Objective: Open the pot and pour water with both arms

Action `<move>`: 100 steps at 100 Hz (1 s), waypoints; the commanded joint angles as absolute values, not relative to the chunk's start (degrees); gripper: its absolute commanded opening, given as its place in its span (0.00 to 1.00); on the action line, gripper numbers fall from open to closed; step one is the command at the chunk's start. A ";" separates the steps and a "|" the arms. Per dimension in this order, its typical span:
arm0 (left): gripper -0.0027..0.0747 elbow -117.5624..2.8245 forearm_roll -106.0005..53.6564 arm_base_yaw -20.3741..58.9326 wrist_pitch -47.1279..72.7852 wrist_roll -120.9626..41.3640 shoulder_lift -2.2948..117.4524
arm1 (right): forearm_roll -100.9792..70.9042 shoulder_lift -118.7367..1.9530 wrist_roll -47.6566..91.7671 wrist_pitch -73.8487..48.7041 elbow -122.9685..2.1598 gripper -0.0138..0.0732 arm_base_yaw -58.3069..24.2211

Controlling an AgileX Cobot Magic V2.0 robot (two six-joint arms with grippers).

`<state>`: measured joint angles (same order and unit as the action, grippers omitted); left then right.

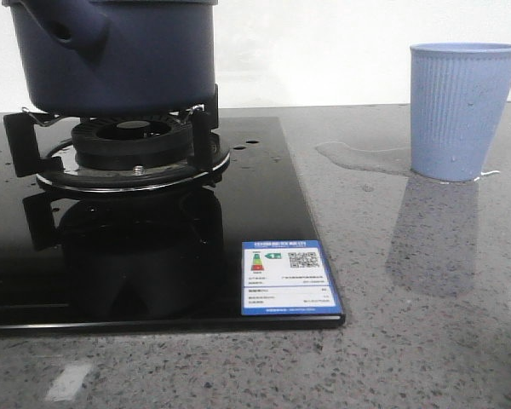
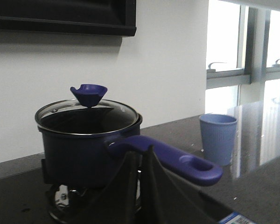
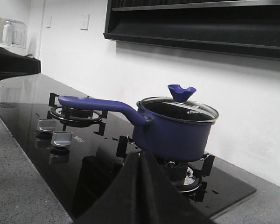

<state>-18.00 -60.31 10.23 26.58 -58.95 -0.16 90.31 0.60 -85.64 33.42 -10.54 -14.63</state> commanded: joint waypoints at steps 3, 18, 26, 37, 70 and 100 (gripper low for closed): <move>0.01 -19.39 -52.47 10.52 24.08 -58.67 -1.39 | 88.54 1.44 -85.89 32.49 -11.89 0.08 -14.67; 0.01 -18.27 -27.23 10.52 21.52 -48.28 -1.02 | 88.54 1.44 -85.89 32.61 -11.89 0.08 -14.67; 0.01 -15.87 -12.63 10.52 17.91 -32.26 -0.93 | 88.54 1.44 -85.89 32.61 -11.89 0.08 -14.67; 0.01 -10.69 -5.17 10.35 11.67 -24.26 -0.93 | 88.54 1.44 -85.89 32.61 -11.89 0.08 -14.67; 0.01 0.64 -5.58 2.49 4.06 -12.51 -1.54 | 88.54 1.44 -85.89 32.61 -11.89 0.08 -14.67; 0.01 0.64 -6.80 1.51 11.02 -11.46 -1.54 | 88.54 1.44 -85.89 32.61 -11.89 0.08 -14.67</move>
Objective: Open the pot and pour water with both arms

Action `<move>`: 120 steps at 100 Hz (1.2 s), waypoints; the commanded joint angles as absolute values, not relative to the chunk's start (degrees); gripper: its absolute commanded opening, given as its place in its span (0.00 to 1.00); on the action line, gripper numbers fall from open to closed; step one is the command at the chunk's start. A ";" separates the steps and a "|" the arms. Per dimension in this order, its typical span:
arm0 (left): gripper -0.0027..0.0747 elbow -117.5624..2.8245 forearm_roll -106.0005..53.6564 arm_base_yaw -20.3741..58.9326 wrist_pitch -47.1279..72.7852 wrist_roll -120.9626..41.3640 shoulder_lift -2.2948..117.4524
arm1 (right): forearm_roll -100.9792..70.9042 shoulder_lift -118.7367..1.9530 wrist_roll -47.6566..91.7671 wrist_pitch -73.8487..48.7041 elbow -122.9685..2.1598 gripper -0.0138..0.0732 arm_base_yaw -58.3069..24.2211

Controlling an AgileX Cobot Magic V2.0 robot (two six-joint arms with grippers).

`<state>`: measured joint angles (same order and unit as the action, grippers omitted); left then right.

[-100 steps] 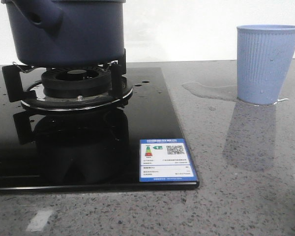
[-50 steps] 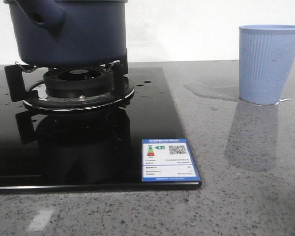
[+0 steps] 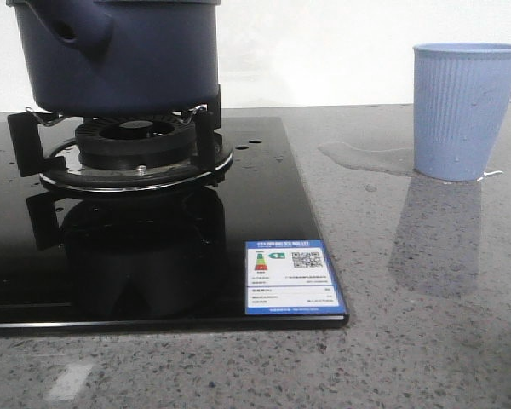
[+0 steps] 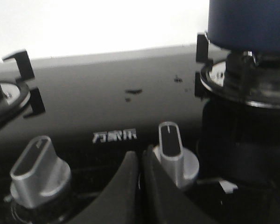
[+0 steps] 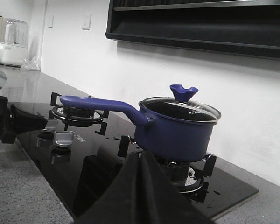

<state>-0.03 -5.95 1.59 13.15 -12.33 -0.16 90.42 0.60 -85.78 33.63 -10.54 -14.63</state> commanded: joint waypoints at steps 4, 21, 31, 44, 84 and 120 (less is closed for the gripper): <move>0.01 0.64 -6.80 1.51 11.02 -11.46 -1.54 | 88.54 1.44 -85.89 32.61 -11.89 0.08 -14.67; 0.01 0.64 -6.80 1.51 11.02 -11.46 -1.54 | 88.54 1.44 -85.89 32.61 -11.89 0.08 -14.67; 0.01 0.64 -6.80 1.51 11.02 -11.46 -1.54 | 88.54 1.44 -85.89 32.61 -11.89 0.08 -14.67; 0.01 0.64 -6.80 1.51 11.02 -11.46 -1.54 | 88.54 1.44 -85.89 32.61 -11.89 0.08 -14.67; 0.01 0.64 -6.80 1.51 11.02 -11.46 -1.54 | 89.92 1.44 -85.89 25.95 -10.74 0.08 -14.67; 0.01 0.64 -6.80 1.51 11.02 -11.46 -1.54 | 55.81 1.17 -47.05 6.74 -6.51 0.08 -14.57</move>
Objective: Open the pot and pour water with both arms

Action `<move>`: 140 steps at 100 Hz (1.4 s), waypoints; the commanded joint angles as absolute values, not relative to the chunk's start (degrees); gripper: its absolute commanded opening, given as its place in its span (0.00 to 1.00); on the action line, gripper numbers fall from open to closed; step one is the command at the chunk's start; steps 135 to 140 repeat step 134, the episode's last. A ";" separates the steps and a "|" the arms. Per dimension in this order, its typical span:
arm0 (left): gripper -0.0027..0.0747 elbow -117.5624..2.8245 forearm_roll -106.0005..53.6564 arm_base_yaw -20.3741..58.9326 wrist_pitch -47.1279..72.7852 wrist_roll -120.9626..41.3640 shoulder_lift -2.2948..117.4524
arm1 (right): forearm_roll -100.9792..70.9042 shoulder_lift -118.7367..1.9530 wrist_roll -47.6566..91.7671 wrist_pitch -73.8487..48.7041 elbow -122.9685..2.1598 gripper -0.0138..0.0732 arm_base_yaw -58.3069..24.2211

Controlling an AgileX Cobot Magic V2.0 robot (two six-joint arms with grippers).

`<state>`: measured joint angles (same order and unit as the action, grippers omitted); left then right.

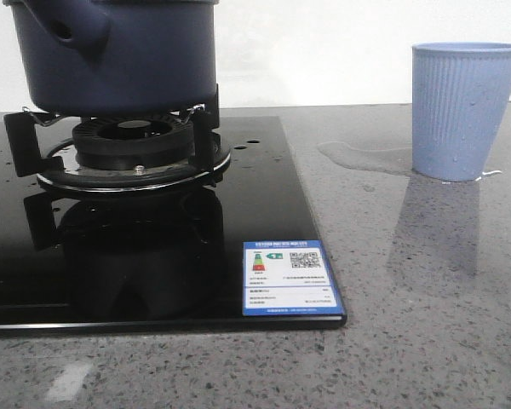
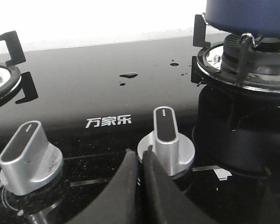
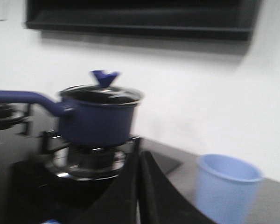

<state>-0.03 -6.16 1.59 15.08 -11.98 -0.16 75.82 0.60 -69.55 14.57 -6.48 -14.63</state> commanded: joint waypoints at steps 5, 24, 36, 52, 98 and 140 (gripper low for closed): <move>0.01 0.64 -6.80 1.51 11.02 -11.46 -1.54 | 40.43 1.17 -32.15 1.19 -5.97 0.08 -14.57; 0.01 0.64 -6.80 1.51 11.02 -11.46 -1.54 | 12.93 1.17 -9.08 -24.40 -5.16 0.08 -12.93; 0.01 0.64 -6.80 1.51 11.02 -11.46 -1.54 | 10.76 1.55 -9.07 -17.79 -0.89 0.08 -8.75; 0.01 0.64 -6.80 1.51 11.02 -11.46 -1.54 | 8.46 1.55 -9.18 -13.58 2.06 0.08 -1.66; 0.01 0.64 -6.80 1.51 11.02 -11.46 -1.54 | 8.46 1.55 -9.18 -18.17 2.06 0.08 3.83; 0.01 0.64 -6.80 1.51 11.02 -11.46 -1.54 | 8.46 1.55 -9.18 -18.17 2.06 0.08 3.83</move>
